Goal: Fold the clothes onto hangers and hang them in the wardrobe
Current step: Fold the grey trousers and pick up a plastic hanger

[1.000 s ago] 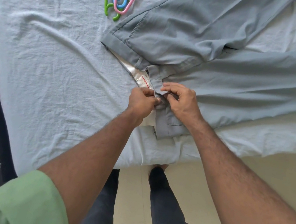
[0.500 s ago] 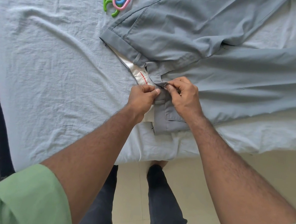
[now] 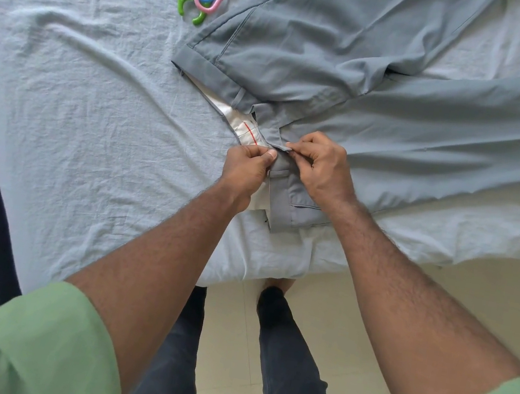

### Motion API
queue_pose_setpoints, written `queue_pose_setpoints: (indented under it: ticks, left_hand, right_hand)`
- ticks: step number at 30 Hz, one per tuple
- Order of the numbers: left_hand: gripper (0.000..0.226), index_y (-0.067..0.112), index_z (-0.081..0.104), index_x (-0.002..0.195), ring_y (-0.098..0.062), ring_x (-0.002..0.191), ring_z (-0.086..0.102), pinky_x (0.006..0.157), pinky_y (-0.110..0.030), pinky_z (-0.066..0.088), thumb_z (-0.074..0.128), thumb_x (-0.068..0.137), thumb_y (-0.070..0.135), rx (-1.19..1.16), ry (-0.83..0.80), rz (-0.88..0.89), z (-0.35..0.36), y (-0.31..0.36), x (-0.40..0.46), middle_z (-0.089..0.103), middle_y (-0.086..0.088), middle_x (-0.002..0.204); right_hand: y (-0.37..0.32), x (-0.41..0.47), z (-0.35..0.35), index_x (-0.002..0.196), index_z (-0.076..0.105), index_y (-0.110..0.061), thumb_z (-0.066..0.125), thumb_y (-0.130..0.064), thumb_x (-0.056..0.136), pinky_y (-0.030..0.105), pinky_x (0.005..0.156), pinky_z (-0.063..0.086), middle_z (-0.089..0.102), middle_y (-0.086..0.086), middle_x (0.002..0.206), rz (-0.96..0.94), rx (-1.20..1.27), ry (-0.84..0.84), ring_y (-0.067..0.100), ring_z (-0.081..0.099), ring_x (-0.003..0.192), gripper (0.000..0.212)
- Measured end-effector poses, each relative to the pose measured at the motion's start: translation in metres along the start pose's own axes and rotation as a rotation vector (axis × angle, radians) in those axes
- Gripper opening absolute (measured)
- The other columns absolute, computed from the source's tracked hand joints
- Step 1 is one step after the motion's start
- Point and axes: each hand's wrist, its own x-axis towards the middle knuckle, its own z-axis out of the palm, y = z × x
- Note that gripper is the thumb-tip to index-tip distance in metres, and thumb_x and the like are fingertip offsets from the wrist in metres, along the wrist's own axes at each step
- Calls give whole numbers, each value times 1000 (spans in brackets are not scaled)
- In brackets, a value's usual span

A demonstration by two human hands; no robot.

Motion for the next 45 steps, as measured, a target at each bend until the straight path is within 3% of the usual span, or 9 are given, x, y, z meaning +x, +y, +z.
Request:
queue_pose_setpoints:
  ticks: [9,13,19,24,29,33,36,39,45]
  left_hand:
    - [22,6,68,76,-7,57,57,60,-22,49,62,96,3,98,20,68,-2,-14,11,65,-3,67]
    - [23,8,67,75,3,44,47,49,-13,40,61,96,1,230,-1,109,-9,-17,11,58,3,62]
    - [24,10,69,73,3,51,54,54,-14,43,61,93,0,334,-30,70,-10,-12,11,61,8,58]
    - [24,4,61,68,-15,49,55,43,-21,38,48,85,-6,265,15,-30,-12,-4,13,59,-6,54]
    - [26,8,70,75,-12,43,52,41,-19,38,67,95,23,324,42,-1,-11,-7,17,62,-3,57]
    - [38,9,72,70,-19,54,67,55,-29,55,74,87,42,442,241,71,-13,-6,21,72,-6,65]
    - [46,9,71,83,-15,75,66,66,-27,48,75,80,55,463,443,138,-26,9,27,71,-1,79]
    - [50,10,62,107,-14,91,57,78,-22,41,77,82,51,368,593,135,-43,34,38,60,0,102]
    - [59,19,62,95,-24,96,69,88,-38,60,85,60,61,214,592,107,-68,83,82,67,-1,103]
  right_hand:
    - [-12,-3,12,92,73,-5,55,-17,98,44,57,55,62,9,85,-85,-322,-49,36,60,63,23]
    - [-11,-5,14,93,76,-6,55,-22,94,46,68,55,65,10,85,-90,-337,-107,35,61,73,26]
    - [-11,-17,13,111,78,-12,60,-25,94,46,100,50,77,3,106,70,-91,-98,22,67,101,28]
    - [-13,-14,13,97,82,-16,66,-32,95,34,91,51,76,-2,96,105,-37,-97,17,65,94,22]
    - [-11,-11,23,96,81,-16,71,-28,91,37,81,51,69,1,94,144,-136,-128,22,57,94,17]
    - [-16,-11,19,92,77,-14,76,-30,84,44,86,50,67,2,94,140,-199,-134,24,58,94,17]
    - [-19,-21,16,88,71,-20,76,-45,78,39,82,41,62,-1,93,120,-297,-77,23,57,96,27]
    - [-23,-32,17,90,63,-21,75,-62,75,39,81,40,60,-2,96,107,-330,-167,21,56,97,45]
    - [-42,-37,42,109,56,-13,79,-63,68,46,82,49,58,10,109,226,-392,-219,31,57,101,69]
